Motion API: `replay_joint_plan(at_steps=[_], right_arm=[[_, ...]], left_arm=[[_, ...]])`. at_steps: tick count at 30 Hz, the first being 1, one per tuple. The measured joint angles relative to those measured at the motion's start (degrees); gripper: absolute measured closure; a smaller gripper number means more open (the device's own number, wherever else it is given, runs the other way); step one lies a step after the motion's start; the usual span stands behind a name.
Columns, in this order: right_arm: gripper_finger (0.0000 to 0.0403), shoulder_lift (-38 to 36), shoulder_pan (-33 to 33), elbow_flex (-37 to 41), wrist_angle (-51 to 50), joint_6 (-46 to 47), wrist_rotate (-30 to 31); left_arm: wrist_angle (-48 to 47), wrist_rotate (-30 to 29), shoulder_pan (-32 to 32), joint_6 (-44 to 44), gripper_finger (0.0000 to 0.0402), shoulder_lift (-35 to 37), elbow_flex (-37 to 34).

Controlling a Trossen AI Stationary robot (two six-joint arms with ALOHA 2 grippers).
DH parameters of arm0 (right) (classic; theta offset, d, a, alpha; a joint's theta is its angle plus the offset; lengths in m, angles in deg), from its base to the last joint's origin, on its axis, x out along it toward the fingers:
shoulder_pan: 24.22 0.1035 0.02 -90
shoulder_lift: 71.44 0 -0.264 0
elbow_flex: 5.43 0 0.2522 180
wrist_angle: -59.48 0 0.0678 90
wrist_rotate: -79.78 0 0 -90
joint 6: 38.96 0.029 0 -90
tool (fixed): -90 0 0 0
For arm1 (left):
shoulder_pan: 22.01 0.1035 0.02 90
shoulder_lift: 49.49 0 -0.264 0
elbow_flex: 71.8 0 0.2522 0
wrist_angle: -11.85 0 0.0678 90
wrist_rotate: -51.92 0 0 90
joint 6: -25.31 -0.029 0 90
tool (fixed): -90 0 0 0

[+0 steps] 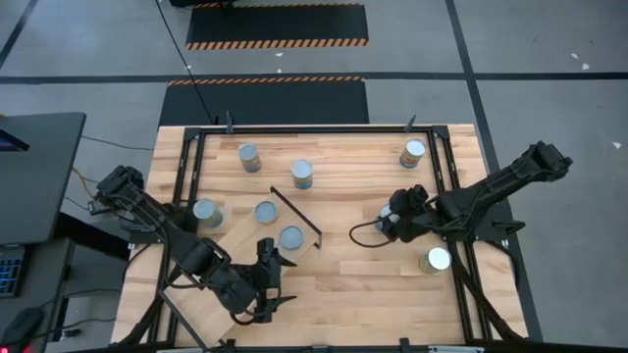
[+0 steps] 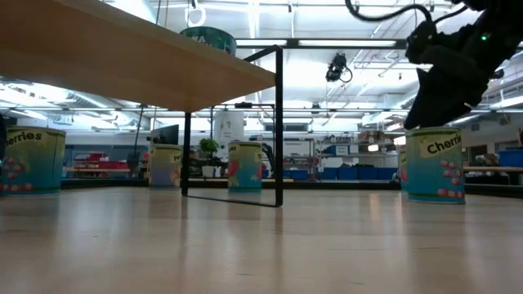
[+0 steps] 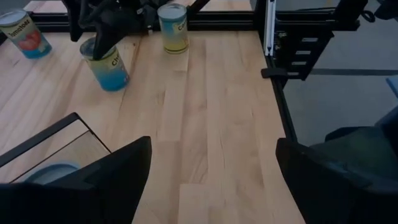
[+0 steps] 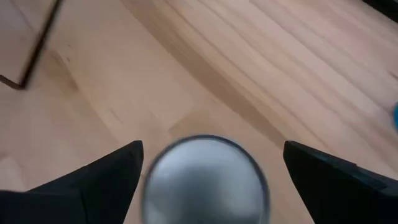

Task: Pick and place cans onto a shelf
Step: Put the right canned cherries on the shelf

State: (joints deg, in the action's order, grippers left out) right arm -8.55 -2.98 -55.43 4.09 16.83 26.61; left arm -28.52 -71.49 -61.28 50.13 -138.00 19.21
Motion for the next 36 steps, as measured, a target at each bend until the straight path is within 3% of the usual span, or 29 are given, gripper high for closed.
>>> replay_joint_plan(at_steps=[7,14,20,26,36], right_arm=[[0.0021,1.69,-0.04,0.04,-0.25,0.90,-4.53],[0.0059,4.27,2.03,0.04,0.75,1.20,-6.04],[0.0082,5.75,5.37,-1.09,6.11,-6.44,-7.85],[0.0082,12.71,12.24,-10.16,14.03,-14.66,-7.28],[0.0075,39.40,20.14,-35.87,14.62,-26.29,-7.80]], left_arm=[[0.15,-1.40,0.13,0.10,0.0052,-0.02,0.00],[1.52,-4.69,-2.39,-1.51,0.0052,-0.02,0.00],[1.59,-7.69,-2.79,1.52,0.0052,-0.02,0.00],[7.61,-7.43,-3.30,-0.02,0.0052,-3.29,-0.05],[17.58,-6.03,-3.87,-0.86,0.0052,-11.61,0.00]])
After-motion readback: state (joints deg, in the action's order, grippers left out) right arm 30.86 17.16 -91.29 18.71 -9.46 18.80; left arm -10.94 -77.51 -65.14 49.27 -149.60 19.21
